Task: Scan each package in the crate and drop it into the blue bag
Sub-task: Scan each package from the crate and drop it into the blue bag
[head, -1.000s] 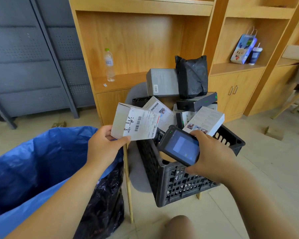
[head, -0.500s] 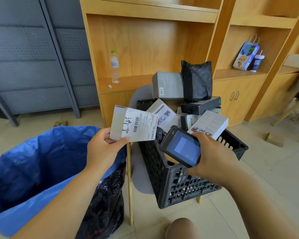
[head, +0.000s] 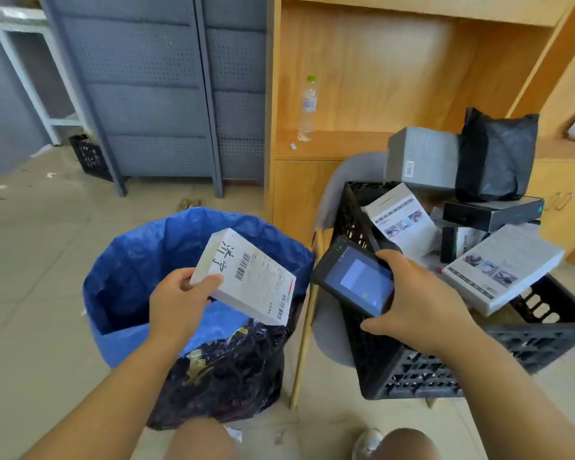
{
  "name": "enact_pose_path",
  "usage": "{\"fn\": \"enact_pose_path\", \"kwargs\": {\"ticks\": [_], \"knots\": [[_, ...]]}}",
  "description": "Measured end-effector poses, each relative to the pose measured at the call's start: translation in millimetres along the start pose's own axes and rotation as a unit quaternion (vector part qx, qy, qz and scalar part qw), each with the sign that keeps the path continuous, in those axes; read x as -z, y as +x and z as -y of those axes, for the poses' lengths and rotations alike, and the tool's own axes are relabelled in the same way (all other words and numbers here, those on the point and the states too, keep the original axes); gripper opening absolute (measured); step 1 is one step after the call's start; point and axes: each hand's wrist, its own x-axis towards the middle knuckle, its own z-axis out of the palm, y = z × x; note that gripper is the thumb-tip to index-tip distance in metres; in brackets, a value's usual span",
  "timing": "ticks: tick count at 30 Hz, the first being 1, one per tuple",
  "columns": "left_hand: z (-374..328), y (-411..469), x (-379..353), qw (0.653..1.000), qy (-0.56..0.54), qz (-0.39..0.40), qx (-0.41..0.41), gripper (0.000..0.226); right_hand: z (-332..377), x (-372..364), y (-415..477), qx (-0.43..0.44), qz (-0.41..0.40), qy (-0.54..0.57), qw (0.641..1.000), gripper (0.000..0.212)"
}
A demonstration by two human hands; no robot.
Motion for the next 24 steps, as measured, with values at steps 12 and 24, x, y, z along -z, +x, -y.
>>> {"fn": "enact_pose_path", "kwargs": {"ticks": [12, 24], "knots": [[25, 50, 17, 0.969, 0.212, 0.084, 0.092, 0.025, 24, -21, 21, 0.002, 0.039, -0.015, 0.999, 0.097], [-18, 9, -64, 0.938, 0.215, 0.271, 0.016, 0.022, -46, 3, -1, -0.068, 0.019, -0.016, 0.997, 0.097]]}}
